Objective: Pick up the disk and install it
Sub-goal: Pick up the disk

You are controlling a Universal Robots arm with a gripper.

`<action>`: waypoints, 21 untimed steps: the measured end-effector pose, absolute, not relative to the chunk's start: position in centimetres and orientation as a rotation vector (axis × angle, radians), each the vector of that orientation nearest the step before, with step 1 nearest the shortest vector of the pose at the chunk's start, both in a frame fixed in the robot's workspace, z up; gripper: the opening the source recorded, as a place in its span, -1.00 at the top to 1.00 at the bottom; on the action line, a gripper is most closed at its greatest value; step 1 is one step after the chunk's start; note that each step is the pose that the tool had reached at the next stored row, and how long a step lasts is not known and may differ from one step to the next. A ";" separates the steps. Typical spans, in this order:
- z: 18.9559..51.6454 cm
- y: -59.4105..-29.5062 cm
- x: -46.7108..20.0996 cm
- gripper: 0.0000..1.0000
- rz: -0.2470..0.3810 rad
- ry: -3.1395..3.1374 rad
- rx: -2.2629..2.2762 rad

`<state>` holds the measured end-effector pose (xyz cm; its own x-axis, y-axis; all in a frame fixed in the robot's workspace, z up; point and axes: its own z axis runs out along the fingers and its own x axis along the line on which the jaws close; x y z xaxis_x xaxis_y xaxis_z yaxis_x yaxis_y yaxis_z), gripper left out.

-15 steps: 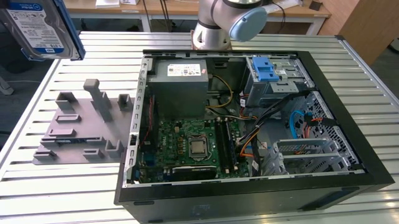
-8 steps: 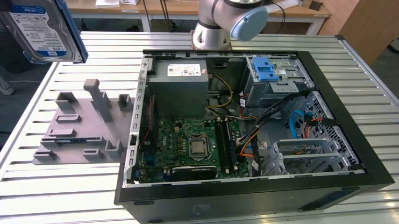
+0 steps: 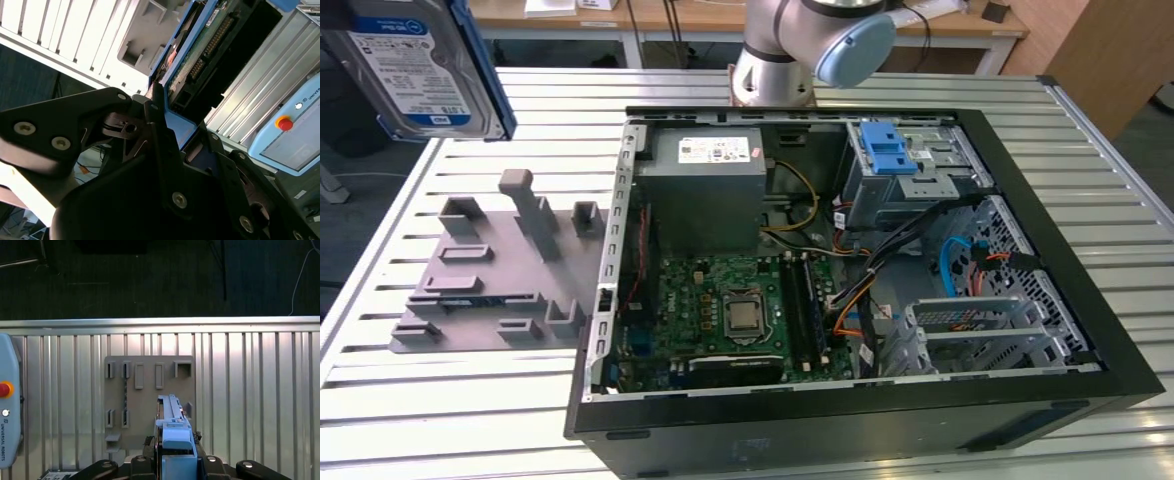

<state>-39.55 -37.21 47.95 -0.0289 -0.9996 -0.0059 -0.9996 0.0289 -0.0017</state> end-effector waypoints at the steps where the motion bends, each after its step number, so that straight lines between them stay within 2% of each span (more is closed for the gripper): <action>1: 47.9 -37.3 -39.4 0.27 0.005 2.250 -2.185; 21: 47.9 -38.7 -36.4 0.27 0.008 2.251 -2.187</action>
<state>-36.42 -38.75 47.95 -0.0290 -0.9996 -0.0058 -0.9996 0.0290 0.0017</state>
